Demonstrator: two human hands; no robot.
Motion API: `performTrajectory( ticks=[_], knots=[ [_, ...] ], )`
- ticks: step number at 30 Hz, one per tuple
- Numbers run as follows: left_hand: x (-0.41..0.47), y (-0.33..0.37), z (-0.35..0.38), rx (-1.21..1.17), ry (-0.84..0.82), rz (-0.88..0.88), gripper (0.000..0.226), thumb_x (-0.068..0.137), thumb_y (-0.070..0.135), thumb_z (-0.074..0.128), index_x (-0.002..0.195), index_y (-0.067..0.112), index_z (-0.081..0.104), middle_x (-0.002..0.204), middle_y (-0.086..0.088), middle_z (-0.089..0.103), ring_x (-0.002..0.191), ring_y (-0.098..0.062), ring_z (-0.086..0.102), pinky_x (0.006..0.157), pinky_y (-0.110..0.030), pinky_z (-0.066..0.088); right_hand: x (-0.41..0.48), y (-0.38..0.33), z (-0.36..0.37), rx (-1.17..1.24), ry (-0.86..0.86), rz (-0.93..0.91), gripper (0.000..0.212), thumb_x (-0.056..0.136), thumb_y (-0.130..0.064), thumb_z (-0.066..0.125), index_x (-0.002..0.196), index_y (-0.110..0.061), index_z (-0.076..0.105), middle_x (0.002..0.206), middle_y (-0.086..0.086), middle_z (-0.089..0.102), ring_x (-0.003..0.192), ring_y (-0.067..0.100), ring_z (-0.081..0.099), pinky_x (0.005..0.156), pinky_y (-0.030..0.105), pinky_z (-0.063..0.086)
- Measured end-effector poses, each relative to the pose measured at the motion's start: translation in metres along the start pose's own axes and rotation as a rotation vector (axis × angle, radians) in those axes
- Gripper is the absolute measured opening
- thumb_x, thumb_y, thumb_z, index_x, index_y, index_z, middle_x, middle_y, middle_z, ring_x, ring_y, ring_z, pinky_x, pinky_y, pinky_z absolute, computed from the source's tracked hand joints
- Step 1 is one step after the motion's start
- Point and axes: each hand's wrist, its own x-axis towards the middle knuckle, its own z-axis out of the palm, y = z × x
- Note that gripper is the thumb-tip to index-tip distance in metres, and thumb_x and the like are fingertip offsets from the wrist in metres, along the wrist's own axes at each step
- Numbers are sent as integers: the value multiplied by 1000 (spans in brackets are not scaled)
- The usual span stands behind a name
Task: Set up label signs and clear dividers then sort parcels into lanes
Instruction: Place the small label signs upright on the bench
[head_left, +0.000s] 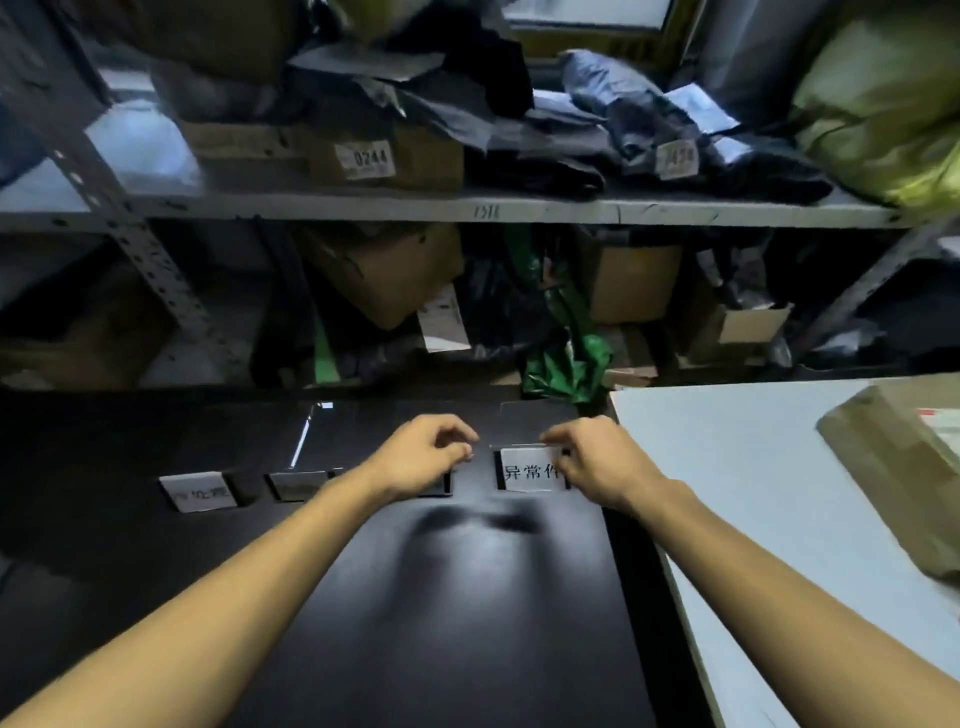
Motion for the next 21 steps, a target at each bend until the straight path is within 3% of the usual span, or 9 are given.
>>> performTrajectory(
  ticks=[4,7,11,16,19,21],
  knots=[
    [28,-22,27,-204,133,-91,15,94,8,59,101,18,67,101,-7,72,95,-16,67,90,-32,53,26,22,49,-88,-83,2,40,88,-7,50,121,-22,66,115,14,68,108,37,62,85,39,52],
    [31,-28,55,-384,55,-137,17,95,9,59,103,22,65,113,-10,69,93,-12,66,88,-31,53,34,38,71,-71,-52,35,42,89,-4,48,125,-22,63,116,16,67,106,39,62,85,40,53],
    [30,-31,80,-237,-40,-79,20,96,5,56,107,19,62,111,-18,67,90,-20,58,83,-39,49,37,41,79,-86,6,7,39,87,-4,48,119,-19,64,111,15,69,103,40,63,80,40,51],
    [36,-29,89,-57,-113,-62,21,97,11,56,116,17,60,104,2,64,98,-20,61,89,-25,46,39,41,76,-145,-39,13,33,88,-4,48,116,-16,62,109,17,67,100,41,63,73,37,48],
    [31,-27,89,76,-125,-45,26,97,15,56,122,16,59,114,-2,66,103,-22,62,93,-30,49,36,37,68,-116,-92,18,33,91,-13,51,122,-19,61,118,16,66,107,40,62,82,38,50],
    [25,-25,84,93,-123,-51,25,97,15,56,122,16,59,115,-3,66,98,-20,63,87,-25,49,32,33,60,-129,-99,5,41,92,-20,51,133,-25,59,128,11,64,117,35,59,92,38,50]
  ],
)
